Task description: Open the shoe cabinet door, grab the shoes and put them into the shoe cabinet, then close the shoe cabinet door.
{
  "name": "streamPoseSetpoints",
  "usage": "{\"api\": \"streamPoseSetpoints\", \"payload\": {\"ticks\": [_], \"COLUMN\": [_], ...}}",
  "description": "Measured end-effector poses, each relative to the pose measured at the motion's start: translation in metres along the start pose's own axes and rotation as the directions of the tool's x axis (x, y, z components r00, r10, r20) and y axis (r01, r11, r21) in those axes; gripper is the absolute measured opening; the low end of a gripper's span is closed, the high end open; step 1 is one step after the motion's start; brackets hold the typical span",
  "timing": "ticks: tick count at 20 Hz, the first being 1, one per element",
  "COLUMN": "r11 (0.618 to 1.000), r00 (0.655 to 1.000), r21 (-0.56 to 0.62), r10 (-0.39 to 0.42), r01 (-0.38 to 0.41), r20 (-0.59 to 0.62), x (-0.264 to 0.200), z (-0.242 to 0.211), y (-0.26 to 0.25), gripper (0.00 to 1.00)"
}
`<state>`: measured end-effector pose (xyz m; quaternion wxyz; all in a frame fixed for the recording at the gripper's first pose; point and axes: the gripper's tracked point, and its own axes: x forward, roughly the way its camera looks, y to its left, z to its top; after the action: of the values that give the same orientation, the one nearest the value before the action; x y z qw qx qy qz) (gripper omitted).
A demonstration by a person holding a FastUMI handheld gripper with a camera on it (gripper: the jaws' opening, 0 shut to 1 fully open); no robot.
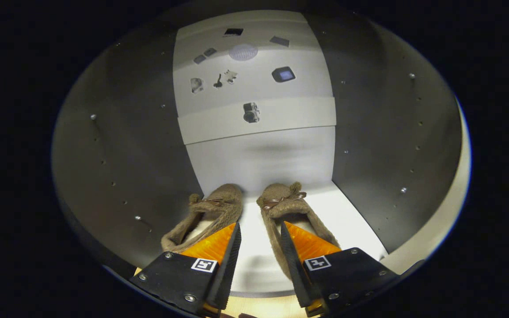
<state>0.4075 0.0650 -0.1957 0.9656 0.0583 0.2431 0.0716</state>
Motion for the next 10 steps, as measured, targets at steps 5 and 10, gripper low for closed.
{"api": "streamPoseSetpoints", "payload": {"ticks": [5,10], "r11": [0.998,0.995], "r00": [0.992,0.983], "r21": [-0.059,-0.081], "r10": [-0.021,-0.036], "r01": [0.028,0.051], "r20": [0.122,0.177], "x": [-0.083,-0.173], "z": [0.010,0.008], "y": [0.018,0.029], "gripper": [0.65,0.77]}}
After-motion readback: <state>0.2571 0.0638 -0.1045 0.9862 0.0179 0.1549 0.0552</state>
